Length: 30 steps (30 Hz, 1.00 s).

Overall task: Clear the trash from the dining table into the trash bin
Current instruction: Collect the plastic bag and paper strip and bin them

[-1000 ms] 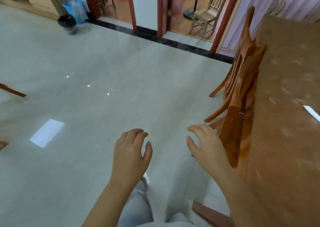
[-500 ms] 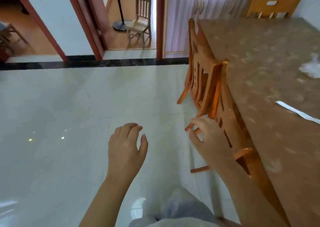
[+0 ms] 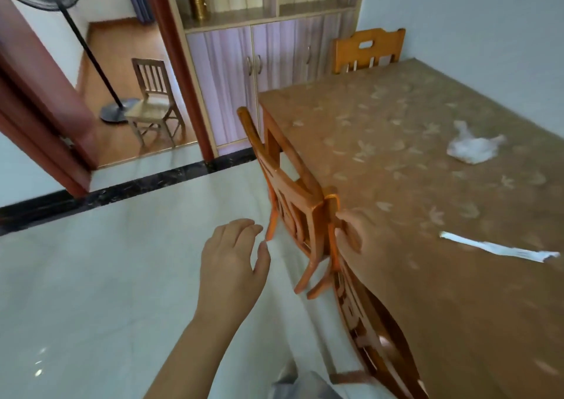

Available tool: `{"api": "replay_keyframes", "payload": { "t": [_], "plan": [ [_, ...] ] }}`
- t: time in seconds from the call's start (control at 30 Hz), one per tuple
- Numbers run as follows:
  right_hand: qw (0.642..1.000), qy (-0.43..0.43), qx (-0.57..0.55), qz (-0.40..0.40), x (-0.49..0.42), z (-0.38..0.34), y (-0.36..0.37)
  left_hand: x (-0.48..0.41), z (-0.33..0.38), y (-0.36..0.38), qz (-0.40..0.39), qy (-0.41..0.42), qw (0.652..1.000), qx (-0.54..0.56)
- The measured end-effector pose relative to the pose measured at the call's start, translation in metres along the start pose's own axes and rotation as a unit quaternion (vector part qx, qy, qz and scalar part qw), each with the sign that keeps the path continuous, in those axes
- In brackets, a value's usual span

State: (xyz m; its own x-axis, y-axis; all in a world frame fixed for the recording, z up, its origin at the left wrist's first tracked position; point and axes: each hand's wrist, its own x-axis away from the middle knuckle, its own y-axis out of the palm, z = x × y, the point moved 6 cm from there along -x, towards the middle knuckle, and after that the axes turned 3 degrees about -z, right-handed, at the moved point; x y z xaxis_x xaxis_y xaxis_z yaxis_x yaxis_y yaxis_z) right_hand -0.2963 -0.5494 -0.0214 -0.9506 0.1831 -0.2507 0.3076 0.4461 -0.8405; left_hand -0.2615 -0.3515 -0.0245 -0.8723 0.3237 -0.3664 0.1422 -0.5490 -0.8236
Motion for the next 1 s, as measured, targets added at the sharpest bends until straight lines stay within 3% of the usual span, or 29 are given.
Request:
{"api": "replay_keyframes", "payload": {
  "t": [0.23, 0.4, 0.73, 0.87, 1.0],
  "plan": [
    [0.991, 0.132, 0.027, 0.026, -0.036, 0.065, 0.002, -0.084, 0.016, 0.067, -0.068, 0.076, 0.994, 0.030],
    [0.966, 0.237, 0.058, 0.087, -0.055, 0.107, 0.003, -0.158, 0.029, 0.117, -0.151, 0.150, 0.973, 0.091],
    [0.855, 0.471, 0.114, 0.183, -0.067, 0.159, -0.014, -0.270, 0.075, 0.197, -0.222, 0.360, 0.895, 0.144],
    [0.804, 0.546, 0.111, 0.208, -0.040, 0.194, -0.024, -0.276, 0.106, 0.226, -0.248, 0.405, 0.865, 0.163],
    [0.748, 0.620, 0.034, 0.234, -0.019, 0.248, -0.021, -0.282, 0.131, 0.255, -0.267, 0.425, 0.852, 0.152]
  ]
}}
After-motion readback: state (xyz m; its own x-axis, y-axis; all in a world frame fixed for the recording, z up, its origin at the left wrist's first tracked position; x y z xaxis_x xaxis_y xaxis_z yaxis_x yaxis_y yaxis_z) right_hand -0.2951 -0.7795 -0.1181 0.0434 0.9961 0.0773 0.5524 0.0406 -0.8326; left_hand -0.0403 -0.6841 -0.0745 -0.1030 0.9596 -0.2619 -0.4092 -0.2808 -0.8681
